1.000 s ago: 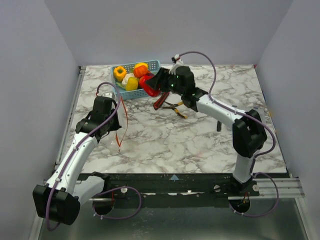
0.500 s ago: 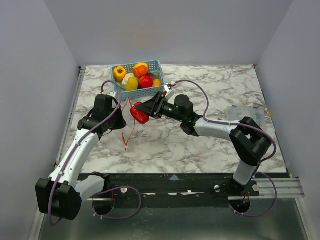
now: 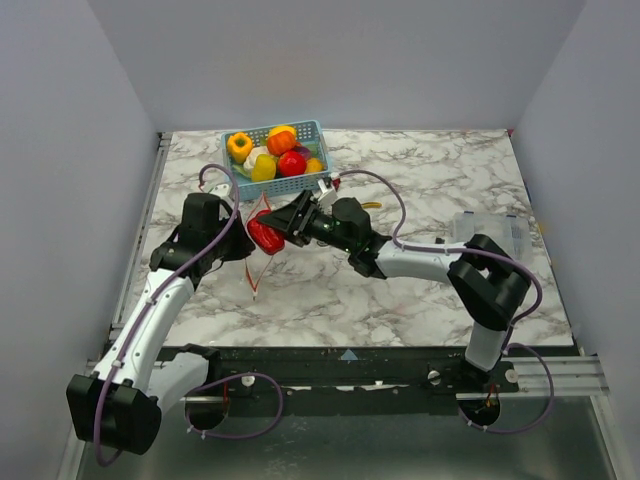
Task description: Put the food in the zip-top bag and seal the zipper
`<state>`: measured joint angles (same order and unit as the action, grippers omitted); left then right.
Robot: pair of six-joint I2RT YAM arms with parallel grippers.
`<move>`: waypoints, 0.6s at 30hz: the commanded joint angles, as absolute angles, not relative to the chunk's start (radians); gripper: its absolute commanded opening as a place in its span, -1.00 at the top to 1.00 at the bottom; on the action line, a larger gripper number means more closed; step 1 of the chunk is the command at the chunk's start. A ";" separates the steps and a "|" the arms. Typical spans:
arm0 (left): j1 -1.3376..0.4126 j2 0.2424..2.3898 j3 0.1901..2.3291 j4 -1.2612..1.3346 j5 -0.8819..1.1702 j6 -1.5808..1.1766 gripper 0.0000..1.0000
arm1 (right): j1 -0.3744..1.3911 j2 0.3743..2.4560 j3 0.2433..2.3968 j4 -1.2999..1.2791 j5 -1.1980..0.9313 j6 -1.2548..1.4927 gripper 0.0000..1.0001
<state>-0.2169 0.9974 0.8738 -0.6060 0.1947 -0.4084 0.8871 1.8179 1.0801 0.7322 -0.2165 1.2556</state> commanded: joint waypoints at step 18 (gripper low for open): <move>-0.209 0.942 0.845 -0.590 0.263 -0.438 1.00 | 0.989 1.867 1.247 0.291 0.179 0.999 0.33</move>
<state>-0.2157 0.9470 0.8627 -0.6079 0.2184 -0.4534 0.9592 1.8462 1.2026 0.3687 0.0998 1.0771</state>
